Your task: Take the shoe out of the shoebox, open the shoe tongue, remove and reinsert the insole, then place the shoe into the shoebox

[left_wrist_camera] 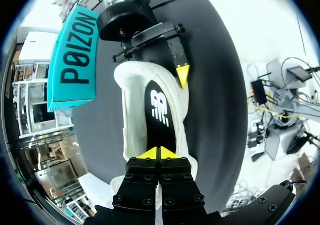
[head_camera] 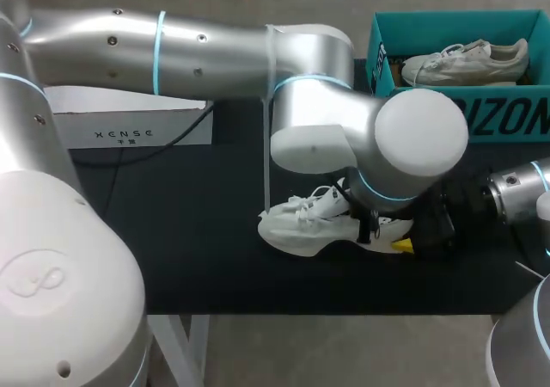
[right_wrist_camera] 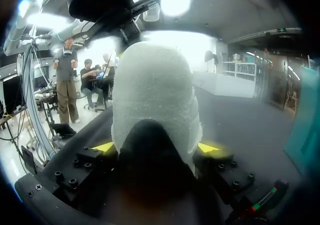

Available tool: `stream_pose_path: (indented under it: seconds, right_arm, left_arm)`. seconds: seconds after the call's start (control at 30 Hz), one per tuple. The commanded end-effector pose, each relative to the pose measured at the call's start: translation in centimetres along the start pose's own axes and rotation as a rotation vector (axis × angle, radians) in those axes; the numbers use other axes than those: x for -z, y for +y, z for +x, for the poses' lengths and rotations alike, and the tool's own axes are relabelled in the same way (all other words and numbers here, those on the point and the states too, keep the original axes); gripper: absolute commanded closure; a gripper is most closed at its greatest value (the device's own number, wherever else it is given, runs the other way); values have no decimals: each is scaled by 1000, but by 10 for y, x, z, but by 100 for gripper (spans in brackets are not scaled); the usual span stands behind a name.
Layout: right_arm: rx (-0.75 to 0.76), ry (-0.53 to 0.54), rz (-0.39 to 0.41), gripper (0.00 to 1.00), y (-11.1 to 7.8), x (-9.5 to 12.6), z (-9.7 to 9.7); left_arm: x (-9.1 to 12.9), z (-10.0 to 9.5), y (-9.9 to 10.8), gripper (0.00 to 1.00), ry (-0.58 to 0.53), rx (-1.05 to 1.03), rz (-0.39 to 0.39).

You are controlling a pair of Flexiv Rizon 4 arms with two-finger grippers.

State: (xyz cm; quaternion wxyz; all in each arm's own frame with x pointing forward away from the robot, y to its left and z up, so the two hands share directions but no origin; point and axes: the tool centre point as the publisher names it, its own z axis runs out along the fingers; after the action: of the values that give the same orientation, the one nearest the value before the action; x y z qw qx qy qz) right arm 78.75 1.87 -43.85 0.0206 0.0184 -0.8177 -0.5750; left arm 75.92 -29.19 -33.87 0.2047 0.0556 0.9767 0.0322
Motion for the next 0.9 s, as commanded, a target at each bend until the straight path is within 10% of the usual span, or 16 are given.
stream_pose_path:
  seconds: [0.03,0.73,0.9]
  right_arm:
    - [0,-1,2,100,-7,-6,-1]
    - [0,-1,2,100,-7,-6,-1]
    - [0,-1,2,100,-7,-6,-1]
  left_arm:
    - [-6,-4,1,100,34,-4,33]
    - [-37,14,-17,100,231,-3,44]
    - [-40,14,-17,79,239,-6,40]
